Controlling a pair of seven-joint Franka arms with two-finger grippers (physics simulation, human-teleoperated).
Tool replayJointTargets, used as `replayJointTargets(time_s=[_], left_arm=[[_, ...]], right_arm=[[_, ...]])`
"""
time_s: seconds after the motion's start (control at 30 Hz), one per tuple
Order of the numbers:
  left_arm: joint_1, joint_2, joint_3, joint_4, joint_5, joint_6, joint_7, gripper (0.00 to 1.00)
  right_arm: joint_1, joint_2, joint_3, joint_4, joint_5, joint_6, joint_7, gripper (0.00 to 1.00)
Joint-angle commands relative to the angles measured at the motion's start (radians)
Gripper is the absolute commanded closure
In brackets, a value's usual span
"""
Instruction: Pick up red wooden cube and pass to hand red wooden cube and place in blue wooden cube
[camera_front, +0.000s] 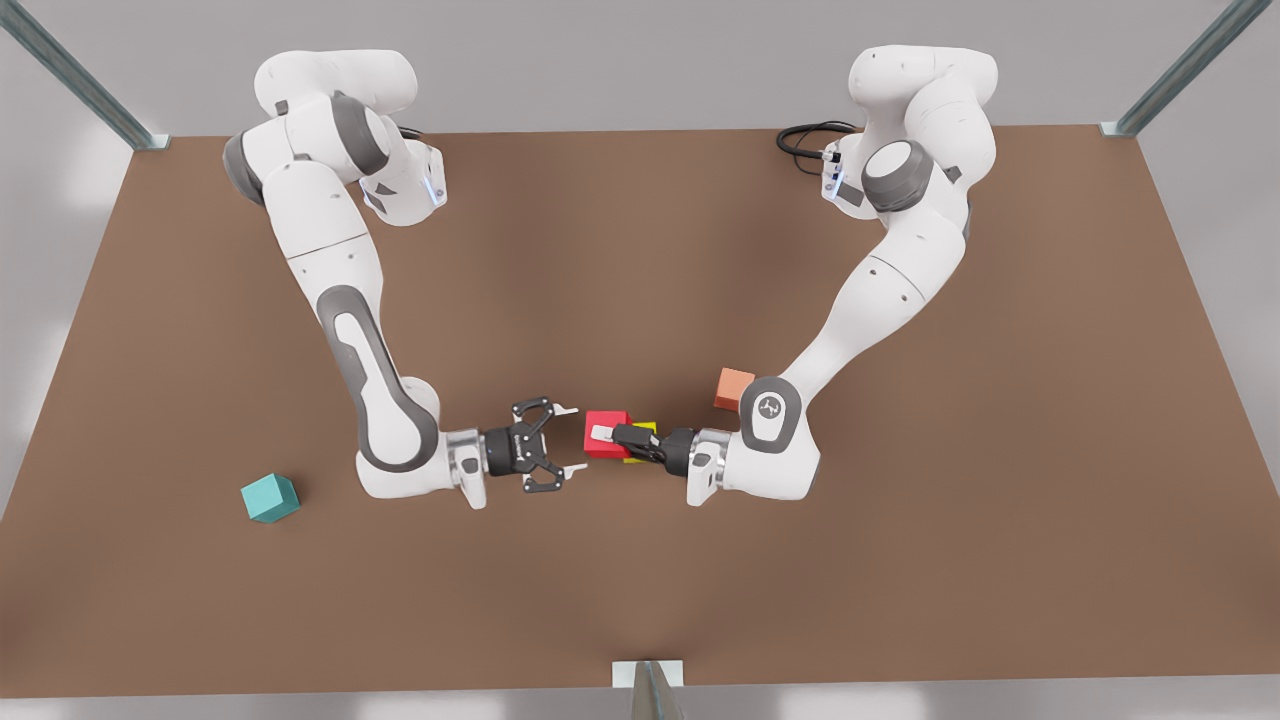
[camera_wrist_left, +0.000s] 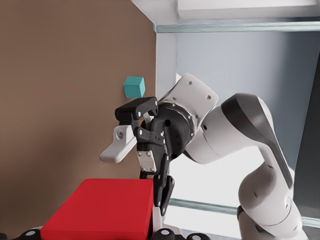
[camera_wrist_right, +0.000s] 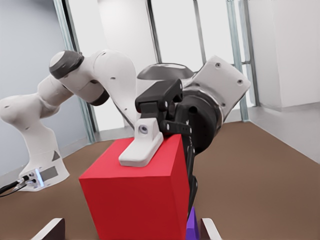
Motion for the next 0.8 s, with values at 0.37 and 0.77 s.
replayJointTargets(time_s=[0.37,0.77], left_arm=[[-0.002,-0.002,-0.001,0.0,-0.024,-0.009,0.12,0.51],[-0.002,0.006,-0.001,0.0,-0.025,-0.009,0.121,0.51]], right_arm=[[0.058,0.008,0.001,0.007,0.102,0.059,-0.142,0.0],[0.095,0.039,0.001,0.031,0.138,0.107,-0.14,0.0]])
